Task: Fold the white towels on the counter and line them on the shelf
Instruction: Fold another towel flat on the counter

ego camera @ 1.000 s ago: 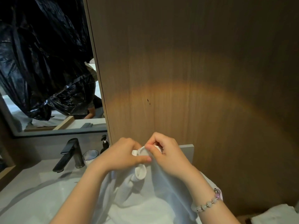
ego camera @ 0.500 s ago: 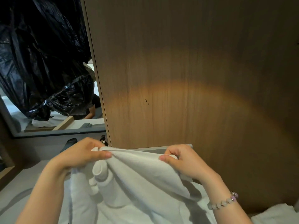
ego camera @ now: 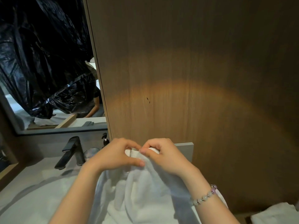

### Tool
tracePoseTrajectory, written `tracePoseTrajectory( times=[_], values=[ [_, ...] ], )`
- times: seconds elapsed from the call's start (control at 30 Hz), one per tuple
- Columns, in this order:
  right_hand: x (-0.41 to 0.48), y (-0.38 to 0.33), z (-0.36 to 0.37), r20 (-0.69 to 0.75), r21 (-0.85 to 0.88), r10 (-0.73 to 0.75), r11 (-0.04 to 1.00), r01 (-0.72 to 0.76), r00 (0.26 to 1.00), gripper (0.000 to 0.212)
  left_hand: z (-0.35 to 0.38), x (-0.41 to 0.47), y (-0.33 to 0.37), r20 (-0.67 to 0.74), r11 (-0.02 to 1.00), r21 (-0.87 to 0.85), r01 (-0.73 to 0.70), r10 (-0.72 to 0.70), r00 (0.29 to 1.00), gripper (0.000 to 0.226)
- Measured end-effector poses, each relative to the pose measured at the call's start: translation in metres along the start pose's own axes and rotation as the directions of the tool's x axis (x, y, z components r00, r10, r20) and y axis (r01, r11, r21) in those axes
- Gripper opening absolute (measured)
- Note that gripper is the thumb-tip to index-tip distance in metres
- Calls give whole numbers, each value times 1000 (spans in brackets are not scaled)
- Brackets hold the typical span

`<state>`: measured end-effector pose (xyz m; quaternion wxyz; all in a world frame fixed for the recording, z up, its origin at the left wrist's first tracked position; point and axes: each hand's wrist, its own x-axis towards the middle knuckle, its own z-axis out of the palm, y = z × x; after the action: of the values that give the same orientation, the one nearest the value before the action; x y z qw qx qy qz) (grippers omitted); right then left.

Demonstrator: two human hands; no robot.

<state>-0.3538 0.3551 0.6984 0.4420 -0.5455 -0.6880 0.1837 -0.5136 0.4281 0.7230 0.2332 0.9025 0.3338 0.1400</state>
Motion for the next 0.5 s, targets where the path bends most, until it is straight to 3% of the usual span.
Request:
tracePoseTrajectory(
  times=[0.07,0.13,0.2,0.37,0.5],
  values=[
    [-2,-2,1,8,14,11,1000,-11,1000,21,5,1,0,-7,999,-33,-33,33,999,11],
    [-4,2,-1,2,17,22,1000,-22,1000,19,7,-1,-3,-1,996,-66,-60,60,998,27],
    [-7,7,-5,13,-19,39,999,-39,999,20,7,-2,-6,-23,996,-76,-39,37,999,22],
    [-14,17,-21,59,-228,146,965,-129,988,53,-4,-6,-19,-103,998,-8,58,-58,993,15],
    [-19,23,-42,44,-219,221,954,-206,974,42,-12,-12,-29,-164,992,-13,124,-124,979,31]
  ],
)
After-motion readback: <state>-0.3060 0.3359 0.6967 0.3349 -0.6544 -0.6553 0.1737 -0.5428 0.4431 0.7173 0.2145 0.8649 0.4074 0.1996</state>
